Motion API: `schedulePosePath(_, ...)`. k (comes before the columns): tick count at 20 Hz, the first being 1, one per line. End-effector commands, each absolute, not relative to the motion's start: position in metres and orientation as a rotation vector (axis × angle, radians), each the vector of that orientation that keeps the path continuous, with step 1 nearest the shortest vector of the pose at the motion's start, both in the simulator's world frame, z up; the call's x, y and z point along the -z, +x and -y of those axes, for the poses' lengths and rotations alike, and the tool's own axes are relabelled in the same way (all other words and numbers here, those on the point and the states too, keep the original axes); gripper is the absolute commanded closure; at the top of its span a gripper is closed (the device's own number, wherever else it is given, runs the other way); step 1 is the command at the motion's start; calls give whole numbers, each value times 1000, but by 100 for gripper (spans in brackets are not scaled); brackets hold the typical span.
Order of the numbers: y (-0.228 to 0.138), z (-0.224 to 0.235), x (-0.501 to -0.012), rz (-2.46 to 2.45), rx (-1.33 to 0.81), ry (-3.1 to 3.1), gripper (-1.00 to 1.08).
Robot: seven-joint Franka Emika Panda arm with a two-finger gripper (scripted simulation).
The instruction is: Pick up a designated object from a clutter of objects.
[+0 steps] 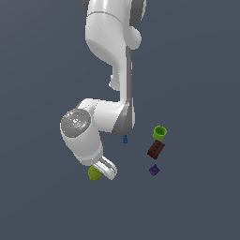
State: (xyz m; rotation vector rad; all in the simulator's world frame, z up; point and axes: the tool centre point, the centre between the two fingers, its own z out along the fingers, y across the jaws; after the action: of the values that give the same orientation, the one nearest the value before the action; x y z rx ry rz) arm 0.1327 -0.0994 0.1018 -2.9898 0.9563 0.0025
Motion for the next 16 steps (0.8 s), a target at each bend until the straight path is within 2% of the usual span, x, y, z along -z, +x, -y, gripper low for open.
schedulePosePath(1,135,102,-95,-982,0,-2983,-92)
schedulePosePath(9,135,104,-88,-991,-2,-2981,-92)
schedulePosePath(16,135,104,-55,-994,-1,-2980,-92)
